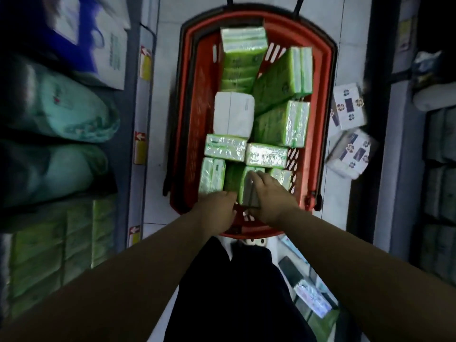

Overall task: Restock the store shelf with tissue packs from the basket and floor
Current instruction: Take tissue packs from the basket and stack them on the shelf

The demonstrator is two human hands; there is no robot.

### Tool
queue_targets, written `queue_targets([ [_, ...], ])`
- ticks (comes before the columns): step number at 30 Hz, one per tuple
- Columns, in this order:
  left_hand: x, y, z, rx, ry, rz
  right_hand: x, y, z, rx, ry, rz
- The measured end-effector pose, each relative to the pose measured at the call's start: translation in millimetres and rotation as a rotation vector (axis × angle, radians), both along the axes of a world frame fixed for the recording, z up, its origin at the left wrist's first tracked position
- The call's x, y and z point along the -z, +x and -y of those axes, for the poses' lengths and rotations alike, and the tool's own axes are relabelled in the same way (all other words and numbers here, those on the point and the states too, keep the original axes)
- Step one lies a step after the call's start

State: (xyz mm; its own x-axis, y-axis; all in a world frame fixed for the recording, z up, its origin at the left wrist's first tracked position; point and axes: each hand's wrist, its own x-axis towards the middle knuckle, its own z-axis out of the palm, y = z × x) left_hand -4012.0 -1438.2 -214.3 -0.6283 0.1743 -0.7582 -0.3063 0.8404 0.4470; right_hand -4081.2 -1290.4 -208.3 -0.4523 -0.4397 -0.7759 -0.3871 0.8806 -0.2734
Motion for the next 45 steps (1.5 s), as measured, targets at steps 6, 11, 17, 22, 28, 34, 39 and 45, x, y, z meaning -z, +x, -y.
queue_targets([
  [6, 43.6, 2.9, -15.5, -0.14, 0.055, 0.049, 40.1, 4.3, 20.9, -0.031, 0.129, -0.32],
  [11, 51.1, 5.8, -18.6, -0.295, 0.132, 0.054, 56.4, 18.8, 15.5, -0.092, 0.191, -0.382],
  [17, 42.9, 6.0, -17.1, -0.392, 0.156, 0.064, 59.4, 22.9, 26.8, 0.016, 0.158, -0.516],
  [22, 26.9, 5.0, -8.1, -0.635, 0.241, 0.079, 26.0, 23.1, 24.1, 0.23, -0.053, -0.351],
  [28, -25.6, -2.2, 14.4, -0.856, 0.239, 0.059, -49.7, -6.8, 4.2, 0.58, -0.149, -0.217],
  [34, -83.7, -3.7, 45.2, -0.931, 0.187, 0.064, -129.1, -46.7, -20.1, 0.949, -0.347, 0.029],
  [39, -149.7, -6.8, 61.5, -1.271, 0.3, 0.043, -195.4, -55.4, -37.1, 1.175, -0.595, 0.41],
  [45, -237.4, 11.1, 99.1, -1.505, 0.387, -0.165, -277.1, -48.6, -20.0, 1.155, -0.729, 0.507],
])
